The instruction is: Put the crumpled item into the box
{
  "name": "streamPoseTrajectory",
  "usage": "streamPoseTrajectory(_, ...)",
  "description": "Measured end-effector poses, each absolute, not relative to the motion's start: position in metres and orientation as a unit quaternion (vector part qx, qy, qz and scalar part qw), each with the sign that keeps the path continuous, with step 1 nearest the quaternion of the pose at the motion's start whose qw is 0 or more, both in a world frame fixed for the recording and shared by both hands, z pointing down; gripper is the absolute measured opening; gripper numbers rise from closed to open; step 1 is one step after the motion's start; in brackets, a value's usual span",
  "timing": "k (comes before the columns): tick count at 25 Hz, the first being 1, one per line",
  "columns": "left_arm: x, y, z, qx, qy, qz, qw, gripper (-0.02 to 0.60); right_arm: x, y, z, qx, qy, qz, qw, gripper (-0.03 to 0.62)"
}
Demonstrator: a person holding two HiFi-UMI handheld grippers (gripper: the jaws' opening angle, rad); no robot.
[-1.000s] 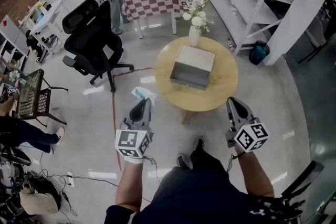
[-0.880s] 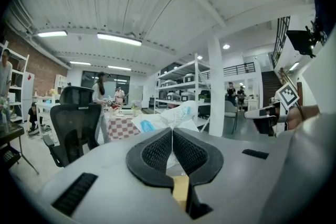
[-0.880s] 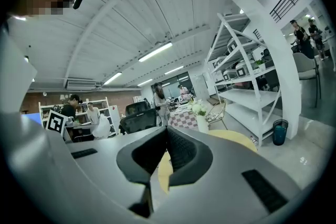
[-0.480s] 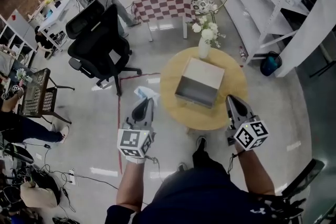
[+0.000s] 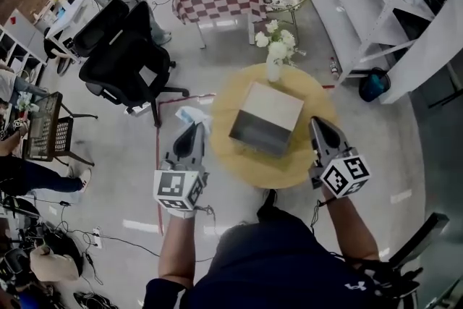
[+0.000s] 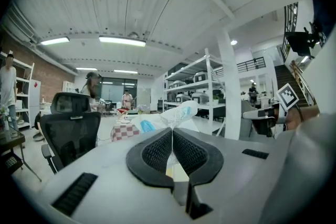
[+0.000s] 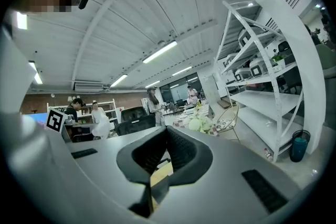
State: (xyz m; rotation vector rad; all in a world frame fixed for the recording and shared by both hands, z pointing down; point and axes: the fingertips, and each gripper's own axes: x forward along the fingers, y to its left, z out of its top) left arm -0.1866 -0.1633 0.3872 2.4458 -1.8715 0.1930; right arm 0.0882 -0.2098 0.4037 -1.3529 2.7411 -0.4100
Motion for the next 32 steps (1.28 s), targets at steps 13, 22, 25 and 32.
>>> streamPoseTrajectory(13,-0.156,-0.226,0.399,0.805,-0.586,0.09,0.034,0.018,0.099,-0.263,0.407,-0.435,0.889,-0.138,0.031,0.002)
streamPoseTrajectory(22,-0.142,-0.269,0.453,0.842,-0.514,0.151,0.06,0.018,0.1,-0.273,0.431,-0.48,0.862,-0.165,0.018,0.002)
streamPoseTrajectory(25,-0.123,-0.275,0.476,0.858,-0.476,0.187,0.047,0.018,0.106,-0.271,0.445,-0.49,0.854,-0.176,0.012,0.002)
streamPoseTrajectory(32,-0.091,-0.292,0.525,0.879,-0.392,0.268,0.032,0.018,0.117,-0.283,0.465,-0.514,0.833,-0.205,0.002,0.002)
